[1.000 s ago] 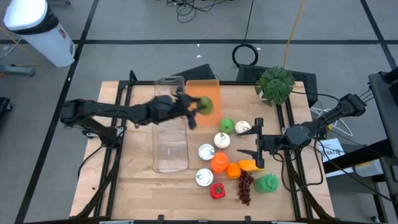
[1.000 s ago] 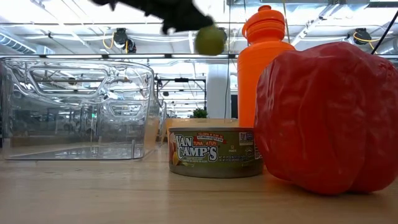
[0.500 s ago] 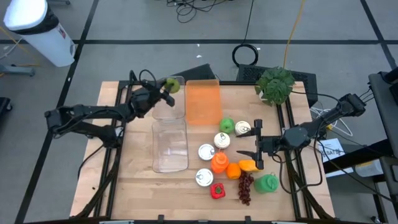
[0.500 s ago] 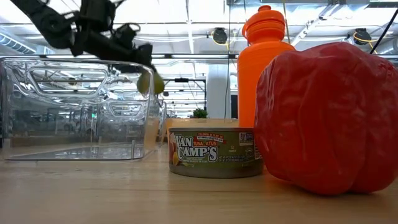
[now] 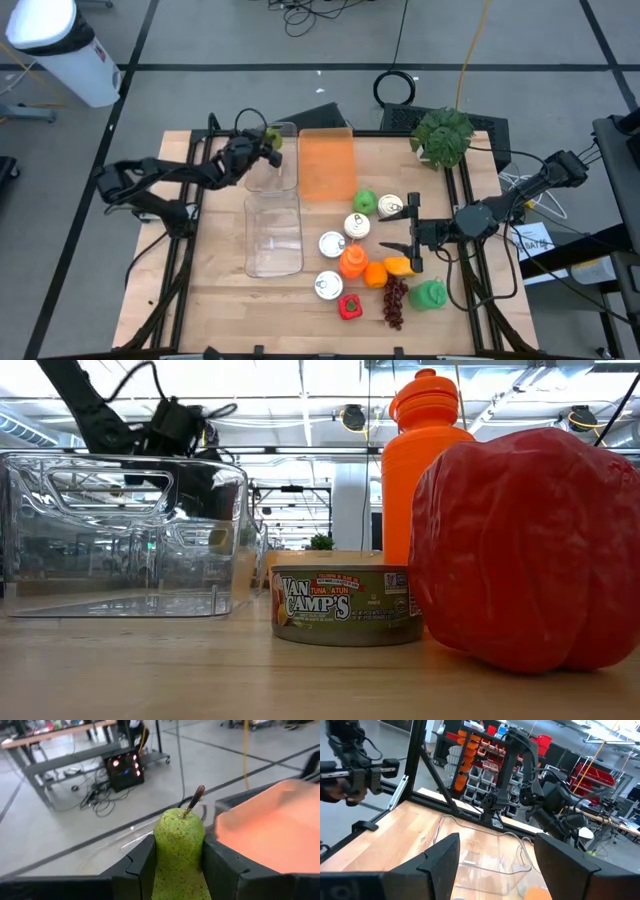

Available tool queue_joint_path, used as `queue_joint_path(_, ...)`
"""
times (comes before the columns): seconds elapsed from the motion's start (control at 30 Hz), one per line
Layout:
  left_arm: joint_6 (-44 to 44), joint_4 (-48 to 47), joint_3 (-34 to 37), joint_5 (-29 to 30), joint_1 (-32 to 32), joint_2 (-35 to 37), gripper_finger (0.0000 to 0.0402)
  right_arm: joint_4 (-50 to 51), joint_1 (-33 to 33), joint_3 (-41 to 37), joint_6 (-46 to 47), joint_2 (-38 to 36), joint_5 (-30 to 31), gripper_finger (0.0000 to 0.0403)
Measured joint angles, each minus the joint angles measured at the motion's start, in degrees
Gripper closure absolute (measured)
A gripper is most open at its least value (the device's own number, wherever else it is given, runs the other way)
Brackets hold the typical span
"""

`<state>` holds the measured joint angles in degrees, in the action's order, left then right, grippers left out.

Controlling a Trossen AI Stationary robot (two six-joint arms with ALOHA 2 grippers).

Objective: Pick & Place Food Item
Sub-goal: Put the green pear into the top transparent bin, then put the green apple into the top transparent bin

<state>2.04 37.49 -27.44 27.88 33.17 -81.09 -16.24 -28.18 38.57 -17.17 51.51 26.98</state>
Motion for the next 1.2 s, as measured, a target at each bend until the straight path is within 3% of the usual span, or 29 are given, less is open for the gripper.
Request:
queue_joint_path(0.37, 4.7, 3.5, 0.0, -0.3, 2.6, -7.4, 0.0266, 0.4, 0.0, 0.0, 0.0, 0.0, 0.0, 0.0169)
queue_joint_path(1.2, 13.3, -0.8, -0.1, 5.7, 3.5, -9.6, 0.0267, 1.2, 0.0, 0.0, 0.7, 0.0, 0.0, 0.0176)
